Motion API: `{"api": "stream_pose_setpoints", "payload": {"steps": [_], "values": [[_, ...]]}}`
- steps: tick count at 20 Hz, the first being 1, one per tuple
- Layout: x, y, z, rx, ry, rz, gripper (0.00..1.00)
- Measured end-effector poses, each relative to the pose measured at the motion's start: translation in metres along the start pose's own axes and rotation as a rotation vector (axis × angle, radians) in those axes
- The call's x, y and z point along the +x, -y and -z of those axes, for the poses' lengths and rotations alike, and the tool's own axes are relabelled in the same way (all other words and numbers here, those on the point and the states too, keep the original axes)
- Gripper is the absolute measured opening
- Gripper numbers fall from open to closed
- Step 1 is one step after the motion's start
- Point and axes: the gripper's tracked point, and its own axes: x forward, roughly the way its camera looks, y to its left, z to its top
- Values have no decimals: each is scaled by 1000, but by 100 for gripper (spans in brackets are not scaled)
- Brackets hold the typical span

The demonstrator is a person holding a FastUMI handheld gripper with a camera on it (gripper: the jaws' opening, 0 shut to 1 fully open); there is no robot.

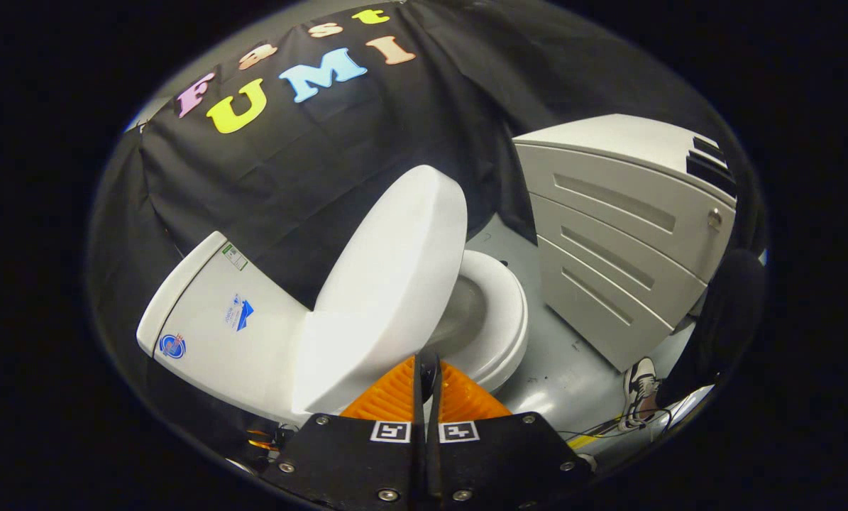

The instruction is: Open the toilet lid.

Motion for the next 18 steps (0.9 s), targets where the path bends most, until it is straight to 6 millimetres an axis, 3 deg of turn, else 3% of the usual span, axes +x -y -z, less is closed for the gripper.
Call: {"api": "stream_pose_setpoints", "payload": {"steps": [7, 18], "values": [[-20, -39, -18, -232, 34, -8, 0], [-42, -94, -35, -415, 102, -18, 0]]}}
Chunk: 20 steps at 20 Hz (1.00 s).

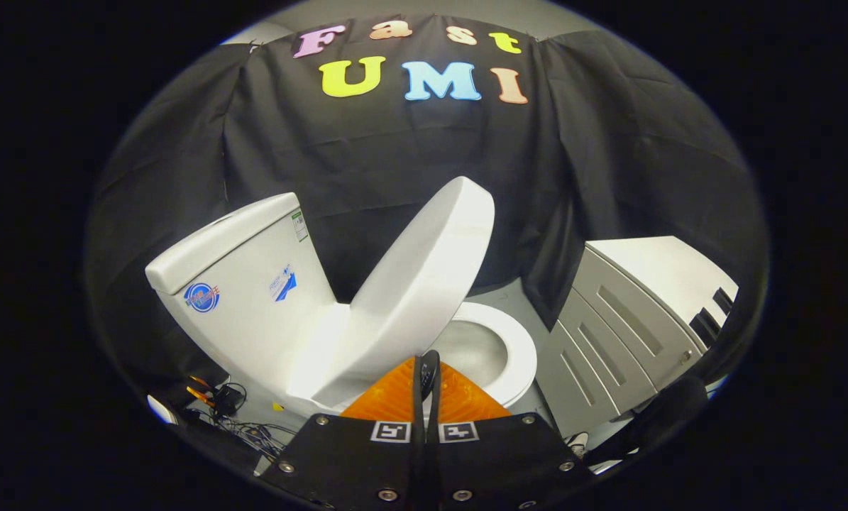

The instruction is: Open the toilet lid.

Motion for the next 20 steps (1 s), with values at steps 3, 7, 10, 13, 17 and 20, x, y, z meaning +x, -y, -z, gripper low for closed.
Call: {"api": "stream_pose_setpoints", "payload": {"steps": [3, 7, 10, 13, 17, 20], "values": [[-2, -9, -7, -37, 3, 8, 0], [-7, -25, -17, -133, 19, 33, 0], [-11, -39, -23, -178, 36, 33, 0], [-12, -50, -28, -207, 37, 36, 0], [-16, -70, -37, -247, 51, 26, 0], [-18, -84, -41, -273, 63, 26, 0]]}}
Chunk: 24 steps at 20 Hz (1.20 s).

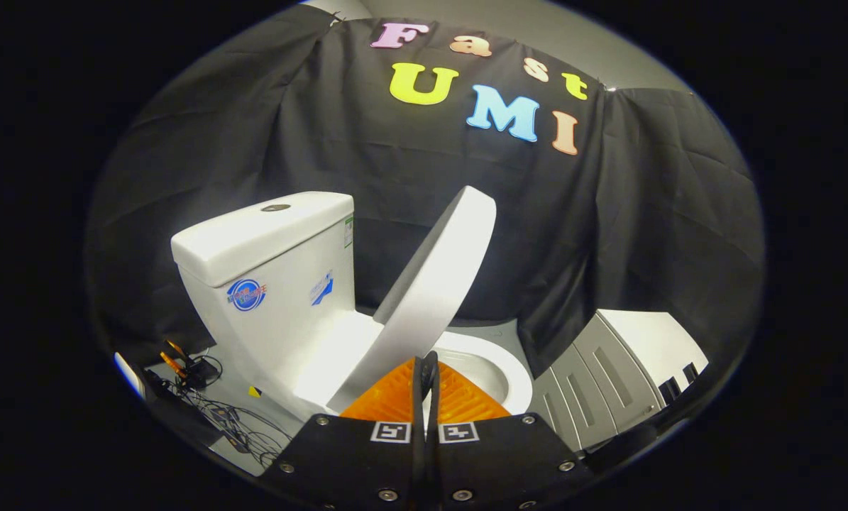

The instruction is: Open the toilet lid.

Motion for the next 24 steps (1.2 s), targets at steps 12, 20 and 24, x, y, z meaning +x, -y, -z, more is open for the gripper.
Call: {"api": "stream_pose_setpoints", "payload": {"steps": [12, 20, 24], "values": [[-9, -75, -42, -99, 72, -86, 0], [-5, -135, -58, -83, 93, -198, 1], [-4, -145, -64, -123, 83, -185, 1]]}}
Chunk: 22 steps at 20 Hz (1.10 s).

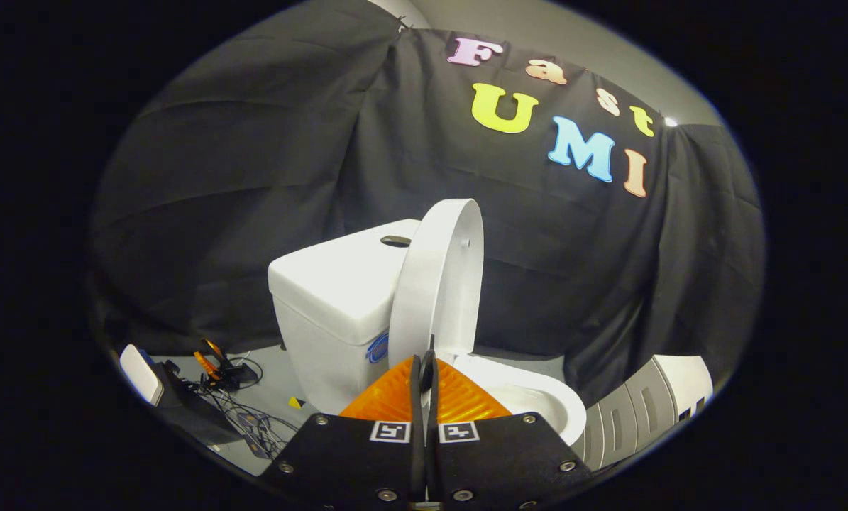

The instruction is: Open the toilet lid.

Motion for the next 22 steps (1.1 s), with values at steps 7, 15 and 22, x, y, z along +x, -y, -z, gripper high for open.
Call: {"api": "stream_pose_setpoints", "payload": {"steps": [7, 15, 22], "values": [[1, 3, 0, 1, 1, 22, 1], [-13, -2, -12, 184, 6, -194, 27], [-76, 60, -77, 364, 237, -289, 96]]}}
